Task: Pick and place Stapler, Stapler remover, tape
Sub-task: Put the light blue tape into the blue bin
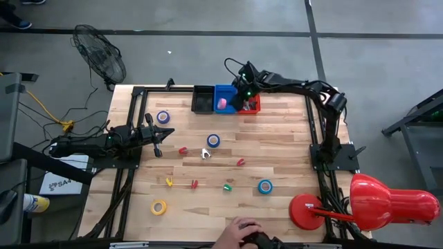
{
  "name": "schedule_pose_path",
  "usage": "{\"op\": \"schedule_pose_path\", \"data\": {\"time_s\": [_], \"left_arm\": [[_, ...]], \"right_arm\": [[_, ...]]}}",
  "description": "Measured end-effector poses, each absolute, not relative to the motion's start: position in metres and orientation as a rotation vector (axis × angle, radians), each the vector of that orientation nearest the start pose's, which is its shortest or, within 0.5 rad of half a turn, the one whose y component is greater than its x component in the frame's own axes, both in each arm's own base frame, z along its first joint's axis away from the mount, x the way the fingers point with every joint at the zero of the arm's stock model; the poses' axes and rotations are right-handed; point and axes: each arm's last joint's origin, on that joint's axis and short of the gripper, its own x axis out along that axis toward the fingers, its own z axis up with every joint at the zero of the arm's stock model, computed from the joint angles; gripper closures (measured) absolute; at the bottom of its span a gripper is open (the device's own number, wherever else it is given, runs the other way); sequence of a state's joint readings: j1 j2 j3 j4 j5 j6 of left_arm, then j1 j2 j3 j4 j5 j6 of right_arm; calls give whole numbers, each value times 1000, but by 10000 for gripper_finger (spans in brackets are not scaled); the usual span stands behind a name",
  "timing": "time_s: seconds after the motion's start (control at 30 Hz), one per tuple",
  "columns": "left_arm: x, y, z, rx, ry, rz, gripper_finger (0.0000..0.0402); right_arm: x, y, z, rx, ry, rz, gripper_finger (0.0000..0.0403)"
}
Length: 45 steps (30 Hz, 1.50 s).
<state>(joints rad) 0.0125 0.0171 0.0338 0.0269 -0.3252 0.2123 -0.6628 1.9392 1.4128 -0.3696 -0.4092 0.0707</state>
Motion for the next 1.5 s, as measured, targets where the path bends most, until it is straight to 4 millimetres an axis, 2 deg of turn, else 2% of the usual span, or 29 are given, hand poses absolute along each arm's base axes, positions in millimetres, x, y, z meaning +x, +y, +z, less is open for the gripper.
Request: {"op": "schedule_pose_path", "data": {"time_s": [0.27,0.43,0.73,0.97,1.1,1.4,1.5], "left_arm": [[95,10,176,203,-7,341,399],[95,10,176,203,-7,341,399],[95,10,176,203,-7,341,399],[95,10,176,203,-7,341,399],[95,10,176,203,-7,341,399],[95,10,176,203,-7,341,399],[95,10,176,203,-7,341,399]], "right_arm": [[340,-229,215,478,787,-216,185],[349,-209,223,256,792,-87,185],[361,-175,219,-92,858,136,185],[371,-155,219,-245,902,134,185],[371,-142,215,-151,996,43,185],[357,-101,203,452,1281,-206,185],[349,-88,201,599,1392,-282,185]]}}
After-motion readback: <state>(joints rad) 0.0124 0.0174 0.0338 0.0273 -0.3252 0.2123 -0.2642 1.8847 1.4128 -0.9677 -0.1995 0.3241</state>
